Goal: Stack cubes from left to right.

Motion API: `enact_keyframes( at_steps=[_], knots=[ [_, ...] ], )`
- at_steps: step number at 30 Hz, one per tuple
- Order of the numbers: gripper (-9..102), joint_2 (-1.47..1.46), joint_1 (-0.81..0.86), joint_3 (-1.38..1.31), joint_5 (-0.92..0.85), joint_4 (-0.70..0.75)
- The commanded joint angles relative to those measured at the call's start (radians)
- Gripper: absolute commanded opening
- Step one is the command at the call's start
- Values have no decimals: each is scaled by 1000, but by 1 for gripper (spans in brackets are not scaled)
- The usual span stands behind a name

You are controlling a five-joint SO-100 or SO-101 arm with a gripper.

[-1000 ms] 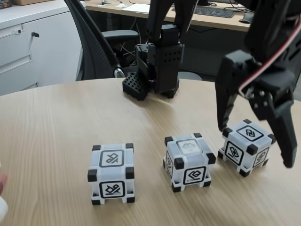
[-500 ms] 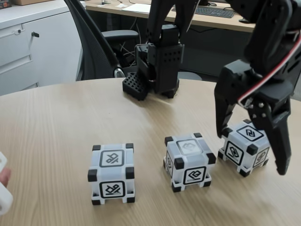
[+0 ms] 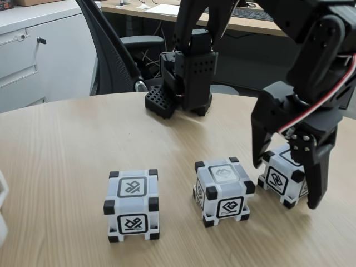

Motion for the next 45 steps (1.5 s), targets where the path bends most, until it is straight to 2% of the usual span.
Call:
enact_keyframes(
  at_steps=[1,8,19,39,45],
  knots=[
    [21,8,-6,-23,-21,9],
    [3,8,-6,-23,-32,8],
    [1,44,-6,-34,8,8],
    [0,414,15,-78,109,21],
    [0,526,144,-78,114,26]
  ],
)
